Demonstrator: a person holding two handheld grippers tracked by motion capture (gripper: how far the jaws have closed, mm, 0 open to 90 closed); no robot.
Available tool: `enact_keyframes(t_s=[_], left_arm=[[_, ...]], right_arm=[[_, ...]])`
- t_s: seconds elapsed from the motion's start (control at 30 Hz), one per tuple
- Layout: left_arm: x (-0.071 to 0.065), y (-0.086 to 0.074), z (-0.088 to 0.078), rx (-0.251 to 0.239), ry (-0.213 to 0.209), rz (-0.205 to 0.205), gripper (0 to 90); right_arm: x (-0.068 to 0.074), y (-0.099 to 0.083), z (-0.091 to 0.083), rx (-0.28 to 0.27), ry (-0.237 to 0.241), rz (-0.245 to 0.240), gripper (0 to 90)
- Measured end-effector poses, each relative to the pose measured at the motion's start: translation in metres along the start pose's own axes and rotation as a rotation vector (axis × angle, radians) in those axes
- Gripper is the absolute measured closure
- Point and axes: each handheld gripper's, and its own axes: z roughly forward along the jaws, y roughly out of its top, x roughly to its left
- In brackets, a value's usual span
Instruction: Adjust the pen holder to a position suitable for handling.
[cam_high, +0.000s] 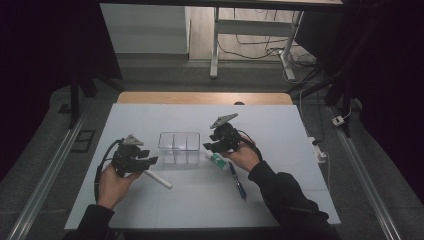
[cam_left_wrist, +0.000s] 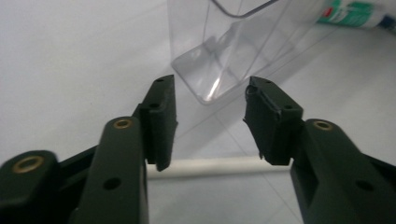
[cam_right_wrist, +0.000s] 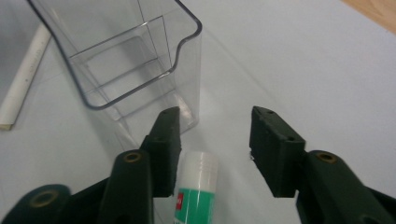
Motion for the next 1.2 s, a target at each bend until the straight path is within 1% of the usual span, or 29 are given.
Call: enact_keyframes(t_s=[0.17,0.23,0.3,0.37,0.53,0.67,0.73,0.83,0.97,1.07,1.1,1.2], left_arm=[[-0.004,-0.012,-0.018,-0.053,-0.023,-0.011,43.6],[-0.006,-0.018,-0.026,-0.072,-0.032,-0.012,40.6],[-0.008,-0.023,-0.032,-0.089,-0.047,-0.02,36.8],[-0.011,-0.028,-0.038,-0.102,-0.053,-0.021,32.8],[-0.018,-0.04,-0.049,-0.112,-0.08,-0.021,25.1],[-0.026,-0.048,-0.057,-0.122,-0.095,-0.017,20.9],[-0.029,-0.053,-0.06,-0.126,-0.097,-0.018,19.3],[-0.033,-0.061,-0.066,-0.128,-0.113,-0.029,15.9],[-0.037,-0.071,-0.072,-0.134,-0.117,-0.039,12.5],[-0.04,-0.078,-0.077,-0.142,-0.115,-0.044,9.8],[-0.04,-0.08,-0.078,-0.144,-0.113,-0.044,9.1],[-0.041,-0.088,-0.082,-0.148,-0.11,-0.051,5.7]], right_arm=[[0.0,-0.005,-0.015,-0.028,-0.002,0.005,41.3],[-0.002,-0.008,-0.022,-0.035,-0.014,-0.004,37.8],[-0.003,-0.013,-0.029,-0.038,-0.027,-0.002,34.8],[-0.003,-0.019,-0.036,-0.049,-0.026,0.013,31.2],[-0.003,-0.032,-0.053,-0.063,0.0,0.071,23.1],[0.001,-0.04,-0.062,-0.048,0.008,0.077,17.8],[0.004,-0.045,-0.066,-0.05,0.026,0.095,16.0],[0.008,-0.051,-0.07,-0.044,0.044,0.112,13.1],[0.015,-0.06,-0.074,-0.032,0.048,0.105,8.7],[0.021,-0.066,-0.076,-0.02,0.041,0.096,3.7],[0.022,-0.068,-0.076,-0.013,0.037,0.086,2.1],[0.027,-0.073,-0.079,-0.007,0.025,0.081,0.0]])
